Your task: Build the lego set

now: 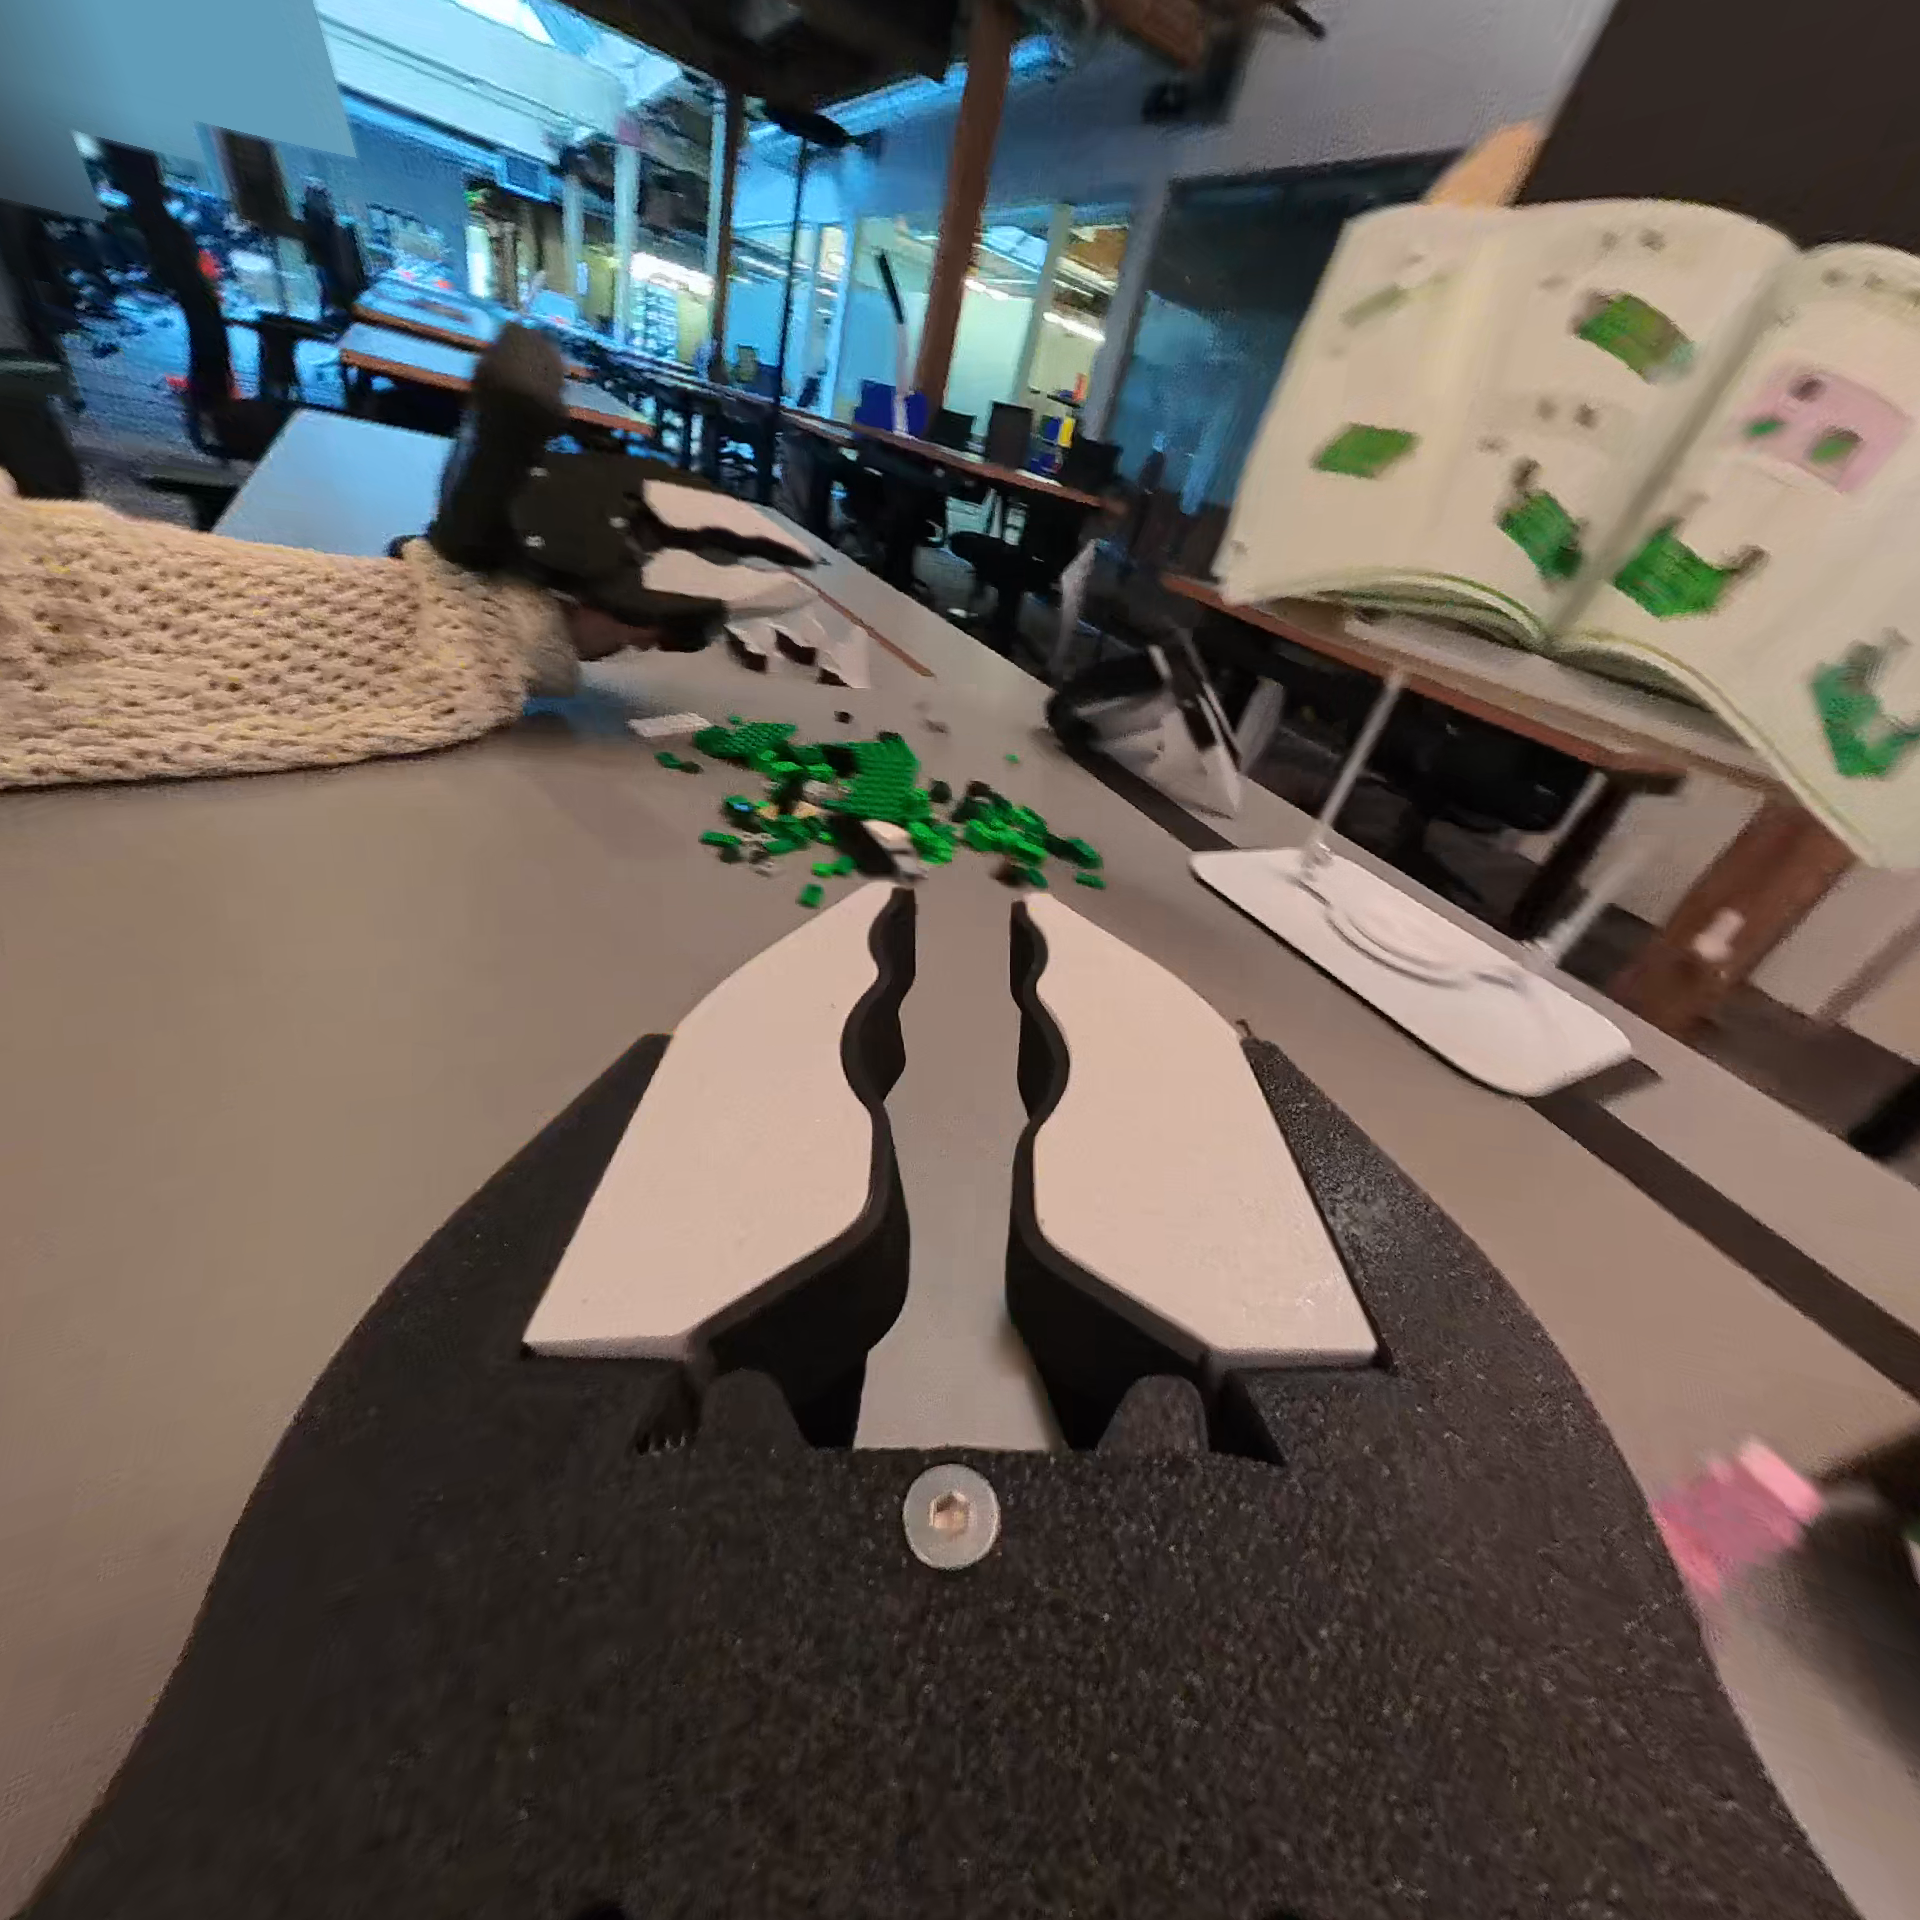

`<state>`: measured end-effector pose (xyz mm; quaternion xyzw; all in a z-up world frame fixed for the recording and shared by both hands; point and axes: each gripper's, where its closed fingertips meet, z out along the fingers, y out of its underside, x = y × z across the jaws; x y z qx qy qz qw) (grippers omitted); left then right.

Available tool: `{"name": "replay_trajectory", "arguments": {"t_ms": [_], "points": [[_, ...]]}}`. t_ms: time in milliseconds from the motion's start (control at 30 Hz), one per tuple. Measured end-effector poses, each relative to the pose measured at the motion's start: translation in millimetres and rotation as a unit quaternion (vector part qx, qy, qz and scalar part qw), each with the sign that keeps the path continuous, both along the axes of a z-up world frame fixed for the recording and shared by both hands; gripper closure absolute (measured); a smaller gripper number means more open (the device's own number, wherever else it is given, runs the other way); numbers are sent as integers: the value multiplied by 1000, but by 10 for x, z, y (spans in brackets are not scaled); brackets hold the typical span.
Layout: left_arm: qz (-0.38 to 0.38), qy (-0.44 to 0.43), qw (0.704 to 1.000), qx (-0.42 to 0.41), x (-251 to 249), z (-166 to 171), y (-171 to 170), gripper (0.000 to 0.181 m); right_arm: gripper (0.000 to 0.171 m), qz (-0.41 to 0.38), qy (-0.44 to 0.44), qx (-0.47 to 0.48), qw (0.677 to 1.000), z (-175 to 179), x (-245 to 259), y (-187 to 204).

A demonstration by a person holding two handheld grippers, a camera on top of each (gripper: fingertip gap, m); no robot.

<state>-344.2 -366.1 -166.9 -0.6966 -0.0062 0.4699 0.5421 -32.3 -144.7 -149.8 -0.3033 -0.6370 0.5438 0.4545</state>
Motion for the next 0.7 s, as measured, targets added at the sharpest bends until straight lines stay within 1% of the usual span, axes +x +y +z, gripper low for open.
{"name": "replay_trajectory", "arguments": {"t_ms": [33, 100, 167, 233, 300, 400, 467, 500, 600, 700], "points": [[-3, -22, 1000, -9, -18, -53, -6, 165, 155, 10, 4, 13, 1000, -16, -18, -148], [-6, -71, 997, -16, -61, -162, -1, 158, 156, 34, 8, 35, 999, -102, -44, -415], [5, -84, 996, -19, -116, -217, -12, 160, 157, 49, 9, 50, 998, -187, -65, -588], [8, -86, 996, -32, -127, -265, -9, 161, 158, 66, 4, 67, 996, -265, -63, -682], [-18, -121, 991, -51, -60, -343, 43, 166, 159, 60, 7, 79, 995, -312, -74, -669], [-33, -179, 982, -52, -22, -381, 48, 158, 161, 45, 8, 63, 997, -308, -94, -589], [-14, -181, 983, -24, -81, -300, -11, 150, 161, 43, 10, 38, 998, -267, -94, -547], [-5, -179, 984, -9, -114, -260, -46, 149, 161, 41, 11, 28, 999, -253, -96, -522], [21, -174, 984, 26, -199, -190, -139, 154, 161, 36, 8, 7, 999, -237, -107, -471], [43, -184, 981, 43, -278, -212, -206, 154, 162, 35, 9, 6, 999, -233, -107, -471]]}}
